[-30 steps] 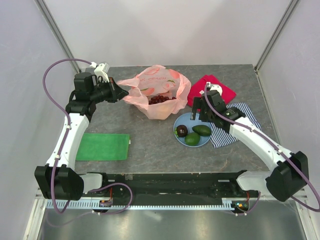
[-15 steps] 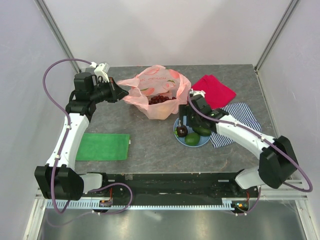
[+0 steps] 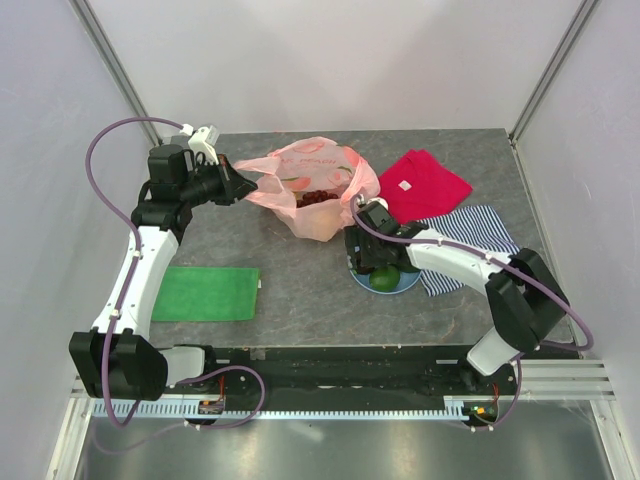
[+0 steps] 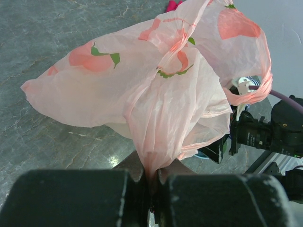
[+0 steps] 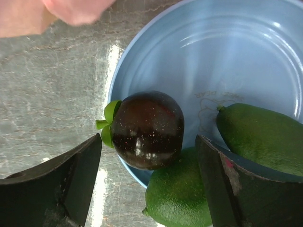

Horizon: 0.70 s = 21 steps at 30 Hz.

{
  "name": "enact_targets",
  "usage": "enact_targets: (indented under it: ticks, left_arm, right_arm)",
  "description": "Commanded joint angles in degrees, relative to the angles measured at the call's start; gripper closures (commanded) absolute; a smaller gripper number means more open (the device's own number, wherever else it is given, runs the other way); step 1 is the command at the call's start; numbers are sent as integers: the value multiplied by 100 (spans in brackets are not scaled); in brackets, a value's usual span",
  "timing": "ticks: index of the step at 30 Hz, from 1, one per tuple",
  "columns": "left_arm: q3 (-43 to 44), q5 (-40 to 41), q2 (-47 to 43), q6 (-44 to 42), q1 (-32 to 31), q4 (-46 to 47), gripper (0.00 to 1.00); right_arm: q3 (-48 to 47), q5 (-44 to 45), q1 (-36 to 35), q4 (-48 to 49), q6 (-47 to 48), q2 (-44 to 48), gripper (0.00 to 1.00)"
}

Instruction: Place the fruits into the plastic bag

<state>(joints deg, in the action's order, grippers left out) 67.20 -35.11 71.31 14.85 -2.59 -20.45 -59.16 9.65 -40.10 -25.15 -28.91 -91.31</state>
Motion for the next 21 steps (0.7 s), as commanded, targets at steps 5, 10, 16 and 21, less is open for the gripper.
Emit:
enact_targets:
  ticks: [5,10,16,21]
  left_arm:
    - [39,-75,41,27,30,164,98]
    - [39,-92,67,27,30,164,98]
    - [30,-110,68,35,30,173,98]
    - [39,-110,76,35,30,164,98]
  right_arm:
    - [-140,221,-68,150,78,-247,14]
    - [-140,231,-68,185,69,-317,23]
    - [-140,239,-77,186,104,-283,40]
    - [-175,239,-77,185,140,-212,47]
